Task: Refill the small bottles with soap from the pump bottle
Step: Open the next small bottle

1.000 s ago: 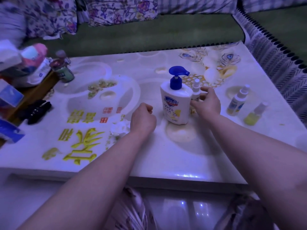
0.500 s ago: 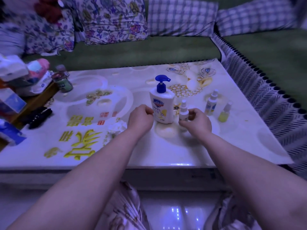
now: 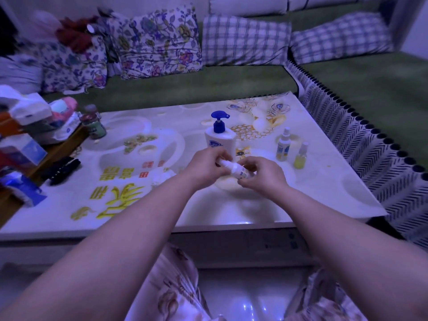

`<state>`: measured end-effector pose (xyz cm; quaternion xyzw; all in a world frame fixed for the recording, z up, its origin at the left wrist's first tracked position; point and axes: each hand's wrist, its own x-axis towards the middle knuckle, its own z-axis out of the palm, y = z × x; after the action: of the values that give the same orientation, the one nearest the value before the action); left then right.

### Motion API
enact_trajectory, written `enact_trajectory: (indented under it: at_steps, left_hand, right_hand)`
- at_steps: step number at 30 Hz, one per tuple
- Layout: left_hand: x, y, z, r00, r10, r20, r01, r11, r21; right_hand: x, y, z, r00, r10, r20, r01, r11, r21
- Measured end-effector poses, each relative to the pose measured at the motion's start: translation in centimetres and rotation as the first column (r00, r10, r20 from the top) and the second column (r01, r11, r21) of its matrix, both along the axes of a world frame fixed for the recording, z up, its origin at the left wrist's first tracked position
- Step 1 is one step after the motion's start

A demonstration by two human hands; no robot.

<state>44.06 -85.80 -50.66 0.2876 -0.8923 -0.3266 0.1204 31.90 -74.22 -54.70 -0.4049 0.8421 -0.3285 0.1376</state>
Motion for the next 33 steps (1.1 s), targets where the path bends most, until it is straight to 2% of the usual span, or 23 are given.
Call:
enact_trajectory:
  at_steps: [7,12,15,18,22,26,28,30,33]
  left_hand:
    - [-0.6,0.1,-0.4,0.991,0.076,0.11,-0.059,0.987,-0.152]
    - [-0.7,-0.4,-0.9,0.968,0.132,0.214,-0.106,0.986,-0.127]
    - [-0.2,-0.2,-0.8,0.988,0.044,0.149,-0.046,0.999,0.012]
    - [-0.2,-0.2,-1.1,0.995,-0.043,0.087,0.045,0.999,-0.022]
    - [-0.8,-0.2,-1.2,0.985,0.069,0.16,-0.059,0.996,-0.065]
    - [-0.5,0.0,-1.1,0.995,0.041,0.088,-0.043,0.999,0.016]
    - [-0.6,-0.1,-1.4,0.995,0.015,0.099,-0.01,0.998,-0.056]
    - [-0.8,-0.2,-1.4,0.989,0.074,0.129,-0.063,0.994,-0.088]
    - [-0.5,-0.3,-1.3,0.987,0.109,0.117,-0.107,0.994,-0.021]
  right_hand:
    - [0.1,-0.2,-0.4,0.997,0.039,-0.059,-0.039,0.999,0.001]
    - [-0.2,-0.2,-0.6,0.994,0.029,-0.103,-0.027,0.999,0.022]
    - [-0.6,-0.1,-0.7,0.994,-0.002,-0.106,0.005,0.999,0.032]
    - [-0.6,-0.1,-0.6,0.993,-0.005,-0.115,0.008,0.999,0.031]
    - [-0.6,-0.2,-0.5,0.993,-0.006,-0.119,0.009,1.0,0.025]
    - [-0.6,-0.1,-0.5,0.991,-0.004,-0.134,0.008,0.999,0.035]
    - [-0.5,-0.2,-0.5,0.991,-0.003,-0.132,0.007,0.999,0.033]
    - [-0.5,-0.3,-0.5,0.99,-0.001,-0.138,0.006,0.999,0.04]
    - [-0.5,-0.3,-0.5,0.99,-0.002,-0.144,0.01,0.998,0.054]
